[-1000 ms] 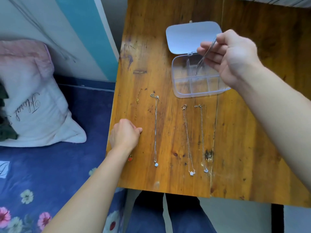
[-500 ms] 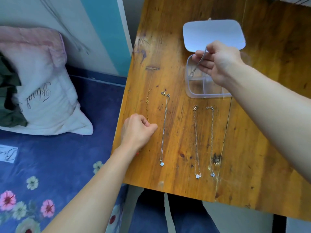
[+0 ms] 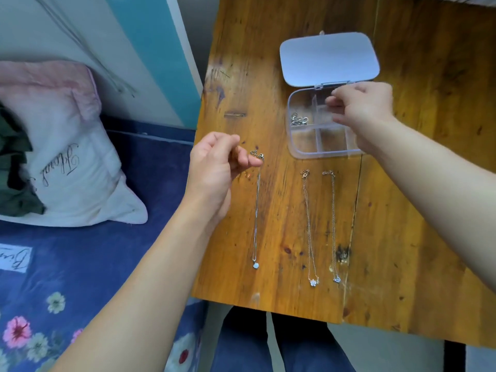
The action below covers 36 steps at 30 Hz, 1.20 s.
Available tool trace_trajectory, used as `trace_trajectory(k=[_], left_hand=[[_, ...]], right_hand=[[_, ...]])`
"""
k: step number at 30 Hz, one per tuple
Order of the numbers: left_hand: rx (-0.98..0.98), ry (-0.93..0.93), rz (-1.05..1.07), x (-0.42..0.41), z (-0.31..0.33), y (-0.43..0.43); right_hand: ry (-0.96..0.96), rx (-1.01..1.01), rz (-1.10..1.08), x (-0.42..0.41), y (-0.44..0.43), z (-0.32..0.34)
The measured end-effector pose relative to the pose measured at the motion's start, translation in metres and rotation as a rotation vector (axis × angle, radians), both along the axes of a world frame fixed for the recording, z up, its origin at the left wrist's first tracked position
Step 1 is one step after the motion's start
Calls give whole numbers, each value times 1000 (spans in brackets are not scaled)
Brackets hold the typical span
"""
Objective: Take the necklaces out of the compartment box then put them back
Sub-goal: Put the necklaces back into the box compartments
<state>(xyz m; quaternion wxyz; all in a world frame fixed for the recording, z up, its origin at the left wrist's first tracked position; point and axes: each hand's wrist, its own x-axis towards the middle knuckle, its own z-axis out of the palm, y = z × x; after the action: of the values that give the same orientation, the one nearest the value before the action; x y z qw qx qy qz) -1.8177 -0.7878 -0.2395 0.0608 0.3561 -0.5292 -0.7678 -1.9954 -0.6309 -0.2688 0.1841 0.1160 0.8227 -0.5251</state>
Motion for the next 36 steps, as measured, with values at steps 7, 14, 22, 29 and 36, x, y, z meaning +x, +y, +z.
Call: trace_trajectory(k=[7,14,22,29,36], left_hand=[[236,136,-61,-54,48,15],[335,137,-110,-103,60,43],[354,-132,0,-128,1,59],[22,-203,-138,-120,-28,53],[-886,-176,-424,-95,-35,53]], right_hand=[[267,553,71,6,67,-24],[191,338,13,8,83,-45],[222,307,18,13,85,-48],[258,283,56,15,88,-48],[205,296,82,13,89,-48]])
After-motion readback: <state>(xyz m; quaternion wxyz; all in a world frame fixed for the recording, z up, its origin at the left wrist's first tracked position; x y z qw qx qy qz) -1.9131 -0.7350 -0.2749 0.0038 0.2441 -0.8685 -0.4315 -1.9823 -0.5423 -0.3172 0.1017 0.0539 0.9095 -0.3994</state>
